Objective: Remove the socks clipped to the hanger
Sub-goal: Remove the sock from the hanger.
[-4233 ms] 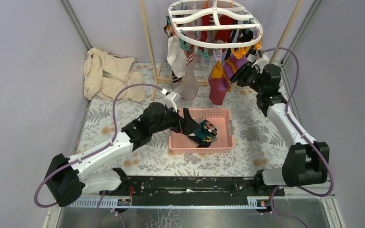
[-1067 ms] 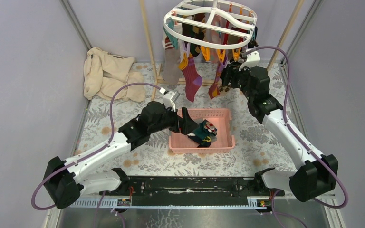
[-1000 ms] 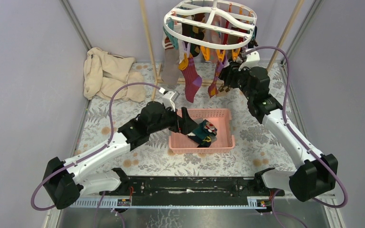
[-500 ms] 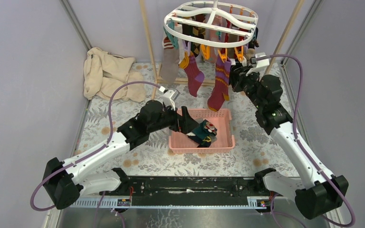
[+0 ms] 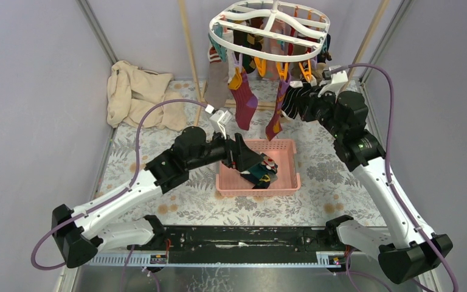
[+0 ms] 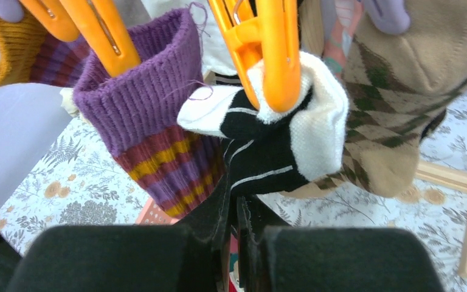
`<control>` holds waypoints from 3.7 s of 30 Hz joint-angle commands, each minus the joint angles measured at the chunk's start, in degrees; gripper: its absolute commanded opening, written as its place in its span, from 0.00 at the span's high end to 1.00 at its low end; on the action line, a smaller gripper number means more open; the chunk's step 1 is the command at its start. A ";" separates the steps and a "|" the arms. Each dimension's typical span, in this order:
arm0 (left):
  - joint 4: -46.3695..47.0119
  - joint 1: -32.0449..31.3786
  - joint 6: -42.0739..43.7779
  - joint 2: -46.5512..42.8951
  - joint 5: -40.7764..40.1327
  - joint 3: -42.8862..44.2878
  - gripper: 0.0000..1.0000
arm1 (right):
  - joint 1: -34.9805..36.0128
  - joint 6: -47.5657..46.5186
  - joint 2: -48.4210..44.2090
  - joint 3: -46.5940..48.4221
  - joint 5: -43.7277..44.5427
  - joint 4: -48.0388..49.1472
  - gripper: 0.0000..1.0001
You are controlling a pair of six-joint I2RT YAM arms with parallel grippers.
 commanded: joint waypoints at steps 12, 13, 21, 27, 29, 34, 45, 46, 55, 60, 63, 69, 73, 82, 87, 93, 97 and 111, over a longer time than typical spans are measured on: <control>11.17 -6.56 -4.39 2.33 -1.49 3.94 0.01 | -0.13 0.71 0.14 12.01 -3.17 -17.24 0.93; 12.14 -6.86 -4.43 2.77 -2.23 3.75 0.01 | -0.13 1.23 0.20 12.38 -5.18 -17.58 0.93; 22.93 -7.35 -3.11 6.43 -6.83 -0.56 0.01 | -0.12 6.51 0.22 12.42 -19.75 -15.73 0.92; 29.62 -6.60 -1.39 9.58 -8.42 -1.59 0.01 | -0.13 11.29 -0.03 9.77 -25.99 -11.18 0.92; 31.30 -5.60 -2.09 11.27 -8.42 -1.57 0.01 | -0.12 12.72 -0.04 9.01 -27.48 -9.62 0.92; 41.57 -2.10 -7.37 12.15 -6.88 -6.10 0.01 | -0.13 14.03 0.11 8.03 -28.91 -8.41 0.92; 50.21 1.12 -9.95 10.96 -8.42 -10.79 0.01 | -0.12 14.60 0.30 6.90 -30.61 -8.01 0.92; 51.62 1.41 -10.49 11.10 -8.46 -11.38 0.01 | -0.13 14.68 0.45 6.88 -30.73 -7.98 0.92; 56.96 3.61 -12.17 12.77 -7.89 -12.12 0.12 | -0.13 16.38 1.51 5.77 -32.55 -6.08 0.92; 57.97 5.12 -13.20 14.12 -5.45 -11.18 0.39 | -0.08 17.41 2.15 4.93 -33.71 -4.70 0.92; 57.99 5.54 -13.23 14.43 -5.04 -11.09 0.46 | -0.11 17.88 2.33 4.90 -34.14 -4.05 0.92; 56.69 6.53 -13.38 14.56 -3.93 -10.32 0.99 | -0.13 17.97 2.68 4.64 -34.35 -4.12 0.92; 55.23 6.96 -13.22 13.60 -3.01 -9.66 1.00 | -0.13 17.45 2.78 4.06 -34.05 -4.47 0.88; 43.00 7.95 -11.60 10.50 -0.55 -5.95 1.00 | -0.13 11.77 1.19 4.81 -21.31 -10.47 0.43; 39.54 8.69 -11.32 10.66 0.54 -4.27 1.00 | -0.04 9.24 -0.86 7.10 -10.54 -12.18 0.40; 37.07 8.83 -10.21 12.44 1.62 -1.27 1.00 | -0.04 7.74 -0.95 12.96 -6.40 -12.02 0.40; 36.19 8.84 -10.15 13.68 2.72 0.01 1.00 | -0.04 7.54 1.10 16.33 -6.07 -8.62 0.36; 35.14 9.00 -9.98 13.54 3.76 0.03 1.00 | -0.03 5.40 7.53 18.17 -4.79 1.13 0.33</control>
